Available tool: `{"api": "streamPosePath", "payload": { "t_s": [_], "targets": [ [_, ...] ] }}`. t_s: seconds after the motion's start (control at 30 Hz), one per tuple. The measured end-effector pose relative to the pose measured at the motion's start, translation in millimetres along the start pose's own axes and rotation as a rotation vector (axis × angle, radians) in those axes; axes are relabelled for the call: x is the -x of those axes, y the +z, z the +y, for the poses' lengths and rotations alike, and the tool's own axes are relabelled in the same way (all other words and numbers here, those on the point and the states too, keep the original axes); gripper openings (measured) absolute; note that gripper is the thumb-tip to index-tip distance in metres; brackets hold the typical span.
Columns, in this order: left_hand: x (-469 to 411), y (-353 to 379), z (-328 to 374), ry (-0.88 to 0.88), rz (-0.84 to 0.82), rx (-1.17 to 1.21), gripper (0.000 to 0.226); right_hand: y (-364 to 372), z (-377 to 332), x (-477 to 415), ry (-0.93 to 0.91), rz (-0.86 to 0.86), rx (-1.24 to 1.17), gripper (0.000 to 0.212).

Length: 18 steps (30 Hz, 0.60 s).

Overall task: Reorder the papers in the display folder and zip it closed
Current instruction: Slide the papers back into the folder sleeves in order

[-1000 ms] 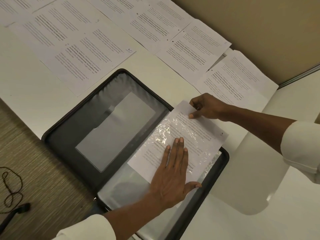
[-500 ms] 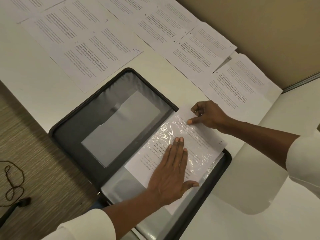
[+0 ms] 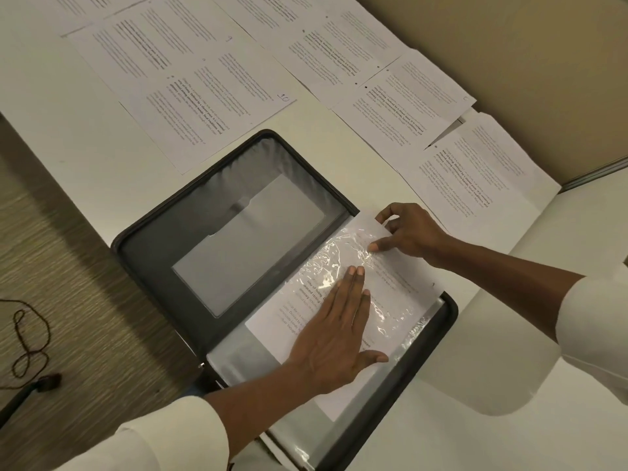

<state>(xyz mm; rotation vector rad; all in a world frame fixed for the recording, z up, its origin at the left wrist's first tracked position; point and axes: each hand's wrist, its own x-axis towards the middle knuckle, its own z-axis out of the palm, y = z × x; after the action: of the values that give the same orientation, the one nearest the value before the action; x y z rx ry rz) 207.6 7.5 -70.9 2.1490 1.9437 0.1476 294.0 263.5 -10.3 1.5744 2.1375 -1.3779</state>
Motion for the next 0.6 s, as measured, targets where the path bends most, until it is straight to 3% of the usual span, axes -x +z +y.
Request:
{"api": "streamPosePath", "payload": {
  "t_s": [0.17,0.4,0.5,0.6],
  "targets": [
    [-1,0,3,-0.006,-0.017,-0.007,0.106,0,-6,7,0.043,-0.118,-0.04,0.035],
    [-1,0,4,-0.001,-0.014,-0.01,0.106,13,-7,14,0.067,-0.058,-0.014,0.06],
    [-1,1,4,-0.003,0.003,-0.012,0.106,18,-9,12,0.094,0.003,-0.024,0.054],
    [0,1,5,-0.005,0.009,-0.011,0.106,16,-13,13,0.13,-0.055,-0.041,0.043]
  ]
}}
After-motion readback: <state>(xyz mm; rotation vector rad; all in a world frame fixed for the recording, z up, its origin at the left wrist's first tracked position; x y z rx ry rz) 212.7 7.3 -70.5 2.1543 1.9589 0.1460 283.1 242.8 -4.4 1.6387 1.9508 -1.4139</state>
